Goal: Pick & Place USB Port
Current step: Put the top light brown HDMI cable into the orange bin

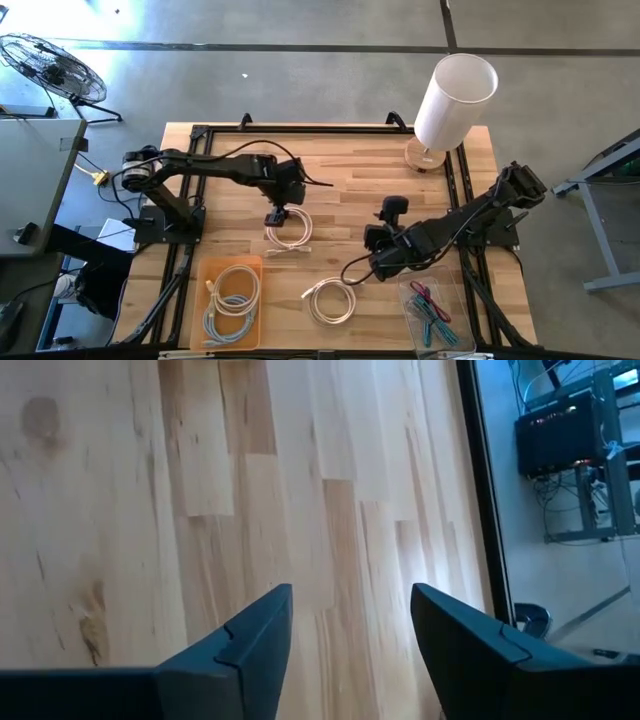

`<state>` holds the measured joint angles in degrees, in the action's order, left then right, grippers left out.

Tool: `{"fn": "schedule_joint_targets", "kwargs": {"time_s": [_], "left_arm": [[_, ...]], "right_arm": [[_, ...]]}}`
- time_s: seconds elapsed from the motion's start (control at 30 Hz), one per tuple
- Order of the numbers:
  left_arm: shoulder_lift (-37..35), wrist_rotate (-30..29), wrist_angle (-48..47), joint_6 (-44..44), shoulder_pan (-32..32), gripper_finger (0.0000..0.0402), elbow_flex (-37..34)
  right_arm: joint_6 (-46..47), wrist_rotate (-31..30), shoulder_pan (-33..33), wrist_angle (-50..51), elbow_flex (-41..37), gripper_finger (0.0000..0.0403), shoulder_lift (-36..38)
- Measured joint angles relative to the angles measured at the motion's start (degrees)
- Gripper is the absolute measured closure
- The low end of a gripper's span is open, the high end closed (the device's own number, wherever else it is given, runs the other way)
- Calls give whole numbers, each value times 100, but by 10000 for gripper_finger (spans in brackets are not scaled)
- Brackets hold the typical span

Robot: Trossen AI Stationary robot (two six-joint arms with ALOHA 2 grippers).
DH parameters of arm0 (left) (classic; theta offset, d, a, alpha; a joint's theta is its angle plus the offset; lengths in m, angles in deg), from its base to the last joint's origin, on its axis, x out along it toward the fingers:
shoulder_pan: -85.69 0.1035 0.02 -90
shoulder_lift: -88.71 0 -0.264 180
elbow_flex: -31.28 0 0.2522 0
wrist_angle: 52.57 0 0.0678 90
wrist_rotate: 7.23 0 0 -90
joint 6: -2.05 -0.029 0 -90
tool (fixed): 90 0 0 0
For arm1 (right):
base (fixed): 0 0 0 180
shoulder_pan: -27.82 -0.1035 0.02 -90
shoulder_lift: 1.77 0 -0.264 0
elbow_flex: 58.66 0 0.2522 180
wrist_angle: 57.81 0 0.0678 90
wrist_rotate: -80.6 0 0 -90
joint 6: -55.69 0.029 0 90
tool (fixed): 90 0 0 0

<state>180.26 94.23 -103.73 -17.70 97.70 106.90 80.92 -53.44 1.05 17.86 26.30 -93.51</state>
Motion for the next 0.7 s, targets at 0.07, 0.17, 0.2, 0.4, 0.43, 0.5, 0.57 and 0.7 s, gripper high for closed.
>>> {"fn": "schedule_joint_targets", "kwargs": {"time_s": [0.07, 0.17, 0.2, 0.4, 0.43, 0.5, 0.57, 0.7], "left_arm": [[39, -124, -126, -73, 8, 149, -8], [259, -128, -154, -71, 39, 149, 4], [356, -122, -231, -61, 51, 149, -2], [912, -139, -323, -96, 76, 149, -7], [1001, -138, -307, -96, 76, 149, -7], [1169, -143, -293, -94, 74, 149, 17], [1305, -159, -293, -96, 76, 149, 26], [1527, -84, -304, -83, 124, 151, 31]], "right_arm": [[-30, 28, 0, -86, 0, 206, 0], [-153, 122, 0, -215, 0, 206, 0], [-210, 161, 0, -262, 0, 206, 0], [-388, 260, -1, -563, 0, 206, 4], [-407, 263, 0, -585, 0, 206, 3], [-461, 265, -2, -615, 0, 206, 4], [-474, 327, -2, -646, 0, 206, 4], [-476, 534, 0, -654, 0, 206, 4]]}}
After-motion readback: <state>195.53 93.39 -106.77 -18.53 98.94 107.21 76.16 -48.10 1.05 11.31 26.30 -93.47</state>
